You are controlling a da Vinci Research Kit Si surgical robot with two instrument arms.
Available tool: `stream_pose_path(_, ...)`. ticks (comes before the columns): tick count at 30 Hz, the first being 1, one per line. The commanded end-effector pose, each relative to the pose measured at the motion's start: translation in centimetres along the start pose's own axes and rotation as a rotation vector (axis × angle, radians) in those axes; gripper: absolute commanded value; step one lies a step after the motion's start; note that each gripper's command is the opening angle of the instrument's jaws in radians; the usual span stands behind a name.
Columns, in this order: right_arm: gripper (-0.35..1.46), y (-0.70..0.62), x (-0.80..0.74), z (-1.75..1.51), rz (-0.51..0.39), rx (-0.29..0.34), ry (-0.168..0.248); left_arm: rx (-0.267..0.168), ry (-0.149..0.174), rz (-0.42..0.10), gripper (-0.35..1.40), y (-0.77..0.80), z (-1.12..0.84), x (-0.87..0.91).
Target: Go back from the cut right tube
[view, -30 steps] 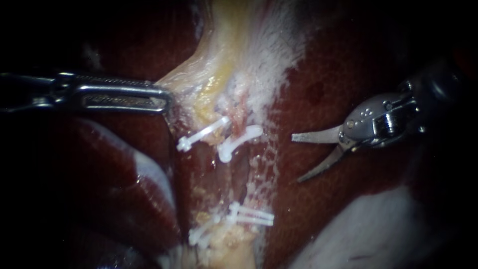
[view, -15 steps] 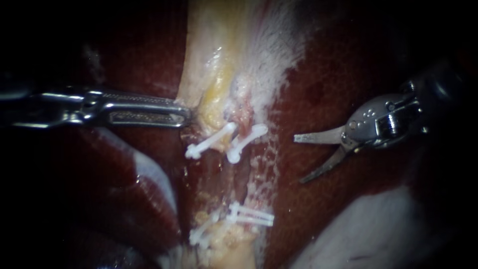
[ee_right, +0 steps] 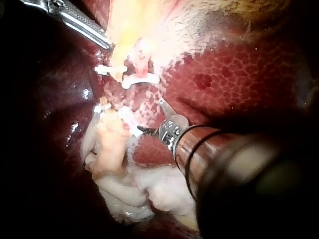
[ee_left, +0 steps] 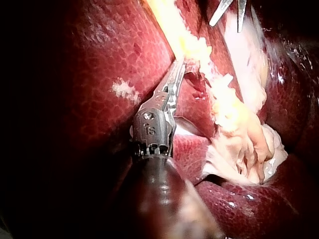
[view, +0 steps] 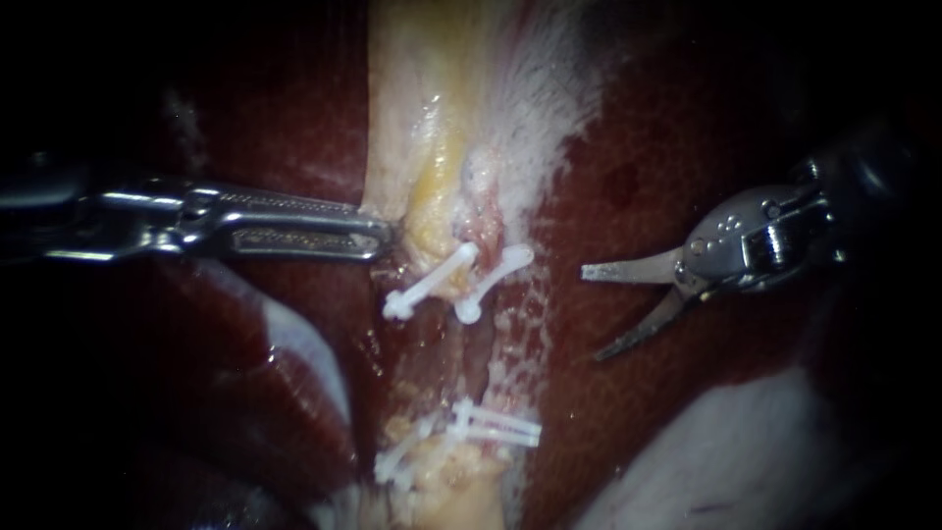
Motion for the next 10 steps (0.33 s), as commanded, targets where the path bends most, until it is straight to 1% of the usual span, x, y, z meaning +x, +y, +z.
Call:
stream_pose_path(1,1.43,0.00,0.00,0.00,0.001,0.000,0.000,0.000,0.000,0.000,-0.18,0.00,0.00,0.00)
stream_pose_path(10,1.43,0.00,0.00,0.00,0.002,-0.001,0.000,-0.001,0.000,0.000,-0.18,0.00,0.01,0.00)
